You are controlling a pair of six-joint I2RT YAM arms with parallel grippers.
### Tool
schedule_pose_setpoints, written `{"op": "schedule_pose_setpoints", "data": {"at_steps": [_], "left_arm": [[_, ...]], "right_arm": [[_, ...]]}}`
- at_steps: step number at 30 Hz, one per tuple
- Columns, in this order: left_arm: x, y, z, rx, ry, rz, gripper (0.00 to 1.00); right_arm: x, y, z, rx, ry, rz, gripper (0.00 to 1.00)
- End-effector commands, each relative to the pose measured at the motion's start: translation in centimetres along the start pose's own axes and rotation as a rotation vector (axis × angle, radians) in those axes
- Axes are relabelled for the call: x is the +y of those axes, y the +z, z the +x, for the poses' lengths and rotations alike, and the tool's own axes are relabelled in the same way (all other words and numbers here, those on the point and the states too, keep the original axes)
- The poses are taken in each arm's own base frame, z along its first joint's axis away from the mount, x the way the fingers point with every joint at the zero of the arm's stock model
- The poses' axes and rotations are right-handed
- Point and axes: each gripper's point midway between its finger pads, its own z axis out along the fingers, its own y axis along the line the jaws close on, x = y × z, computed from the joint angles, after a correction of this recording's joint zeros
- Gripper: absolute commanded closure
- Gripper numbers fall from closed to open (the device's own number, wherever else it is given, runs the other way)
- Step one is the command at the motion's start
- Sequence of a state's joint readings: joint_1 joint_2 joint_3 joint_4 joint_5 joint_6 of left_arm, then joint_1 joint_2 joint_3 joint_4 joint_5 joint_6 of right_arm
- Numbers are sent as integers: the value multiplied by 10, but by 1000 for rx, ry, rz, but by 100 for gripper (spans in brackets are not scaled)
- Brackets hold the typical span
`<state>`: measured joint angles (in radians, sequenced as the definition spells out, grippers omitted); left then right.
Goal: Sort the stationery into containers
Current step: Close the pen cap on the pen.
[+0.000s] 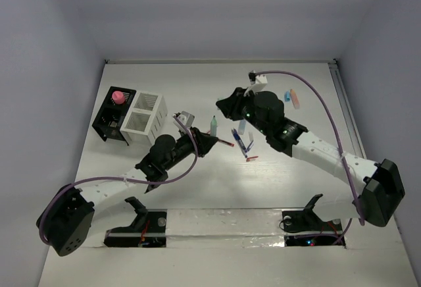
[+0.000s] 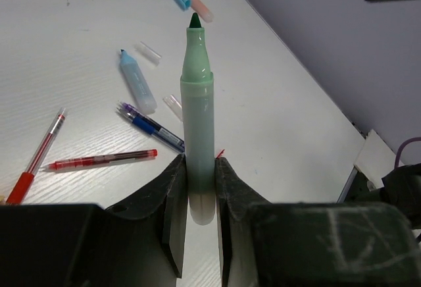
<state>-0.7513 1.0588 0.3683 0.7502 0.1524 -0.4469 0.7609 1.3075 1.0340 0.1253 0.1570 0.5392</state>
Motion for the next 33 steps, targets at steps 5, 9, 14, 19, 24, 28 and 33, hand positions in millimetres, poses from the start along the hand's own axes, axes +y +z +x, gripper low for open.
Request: {"op": "schedule_pose_setpoints", "data": {"at_steps": [5,9,14,19,24,28,33], "left_arm": [[-11,-1,-24,-82,28,31,100],[-10,-2,-24,-86,27,24,100],[-11,-5,-28,-101,26,20,100],[-10,-5,-28,-103,23,16,100],[-10,-6,-30,-110,25,13,100],[-8,-7,-31,-115,24,4,100],[-8,-8,-32,-120,23,1,100]], "right_arm": [[54,13,-10,-78,3,-145,97],[55,15,-5,-77,-21,-128,97],[50,16,-2,-71,-25,-108,97],[45,15,4,-54,-33,-96,97],[42,14,12,-37,-35,-98,97],[47,11,21,-17,-51,-116,97],[51,5,35,-5,-68,-124,97]]}}
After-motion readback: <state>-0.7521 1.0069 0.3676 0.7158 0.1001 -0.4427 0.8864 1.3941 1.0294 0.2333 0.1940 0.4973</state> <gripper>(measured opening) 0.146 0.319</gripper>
